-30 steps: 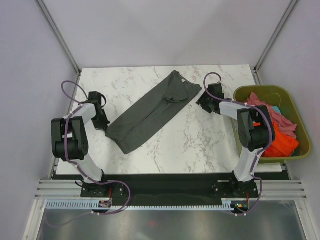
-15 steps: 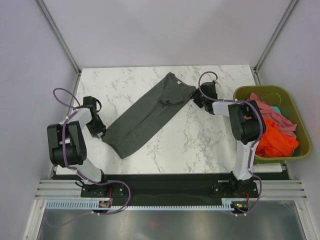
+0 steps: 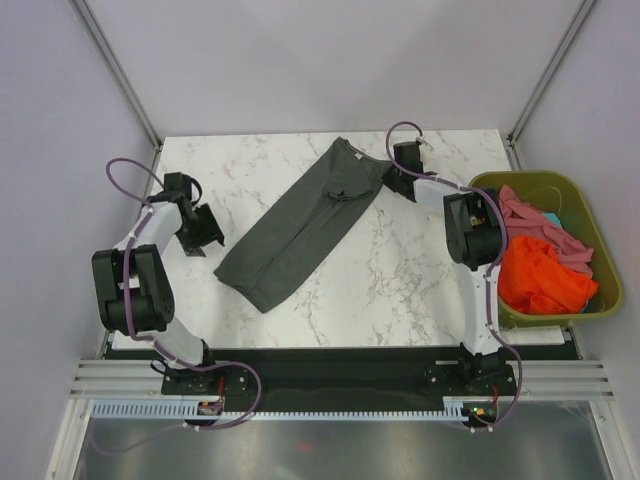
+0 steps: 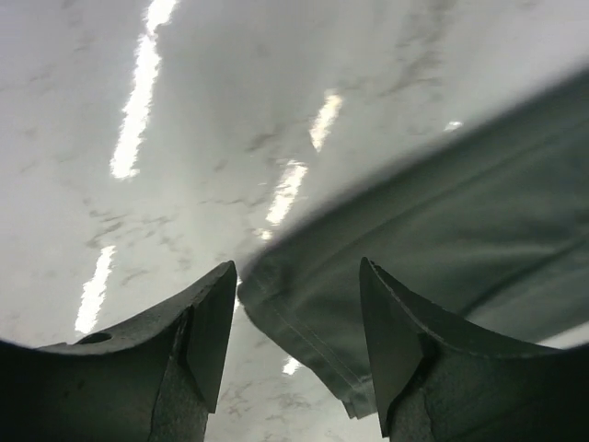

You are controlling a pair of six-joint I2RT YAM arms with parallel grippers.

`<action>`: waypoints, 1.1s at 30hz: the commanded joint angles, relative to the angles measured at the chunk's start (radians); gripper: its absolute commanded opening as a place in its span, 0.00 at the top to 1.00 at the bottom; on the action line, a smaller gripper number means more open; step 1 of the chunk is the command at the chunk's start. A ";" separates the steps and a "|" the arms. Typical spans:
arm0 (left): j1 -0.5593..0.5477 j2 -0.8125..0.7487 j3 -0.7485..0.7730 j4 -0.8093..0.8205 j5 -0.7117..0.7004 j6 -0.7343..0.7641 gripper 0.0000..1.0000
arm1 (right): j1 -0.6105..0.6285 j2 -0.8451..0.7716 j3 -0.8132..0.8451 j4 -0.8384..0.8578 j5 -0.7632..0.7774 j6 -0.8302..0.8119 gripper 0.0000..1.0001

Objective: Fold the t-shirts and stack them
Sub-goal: Fold the tshirt

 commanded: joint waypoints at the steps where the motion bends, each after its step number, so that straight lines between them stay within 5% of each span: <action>1: -0.044 -0.024 0.072 0.025 0.302 0.085 0.36 | -0.041 0.090 0.200 -0.169 0.072 -0.150 1.00; 5: -0.093 -0.044 -0.009 0.077 0.387 0.085 0.36 | -0.082 0.222 0.413 -0.255 0.000 -0.236 0.95; 9: -0.113 -0.015 -0.061 0.090 0.359 0.077 0.35 | -0.097 0.210 0.515 -0.356 -0.057 -0.304 0.77; 12: -0.121 0.034 -0.062 0.095 0.334 0.095 0.36 | -0.096 0.059 0.397 -0.376 -0.108 -0.250 0.59; 17: -0.121 0.089 -0.046 0.090 0.269 0.116 0.37 | -0.007 -0.281 0.028 -0.379 -0.097 -0.072 0.48; 24: -0.121 0.134 -0.019 0.090 0.280 0.123 0.44 | 0.287 -0.549 -0.368 -0.373 -0.045 0.253 0.48; 33: -0.121 0.137 0.060 0.090 0.119 0.070 0.57 | 0.715 -0.555 -0.457 -0.375 0.147 0.546 0.48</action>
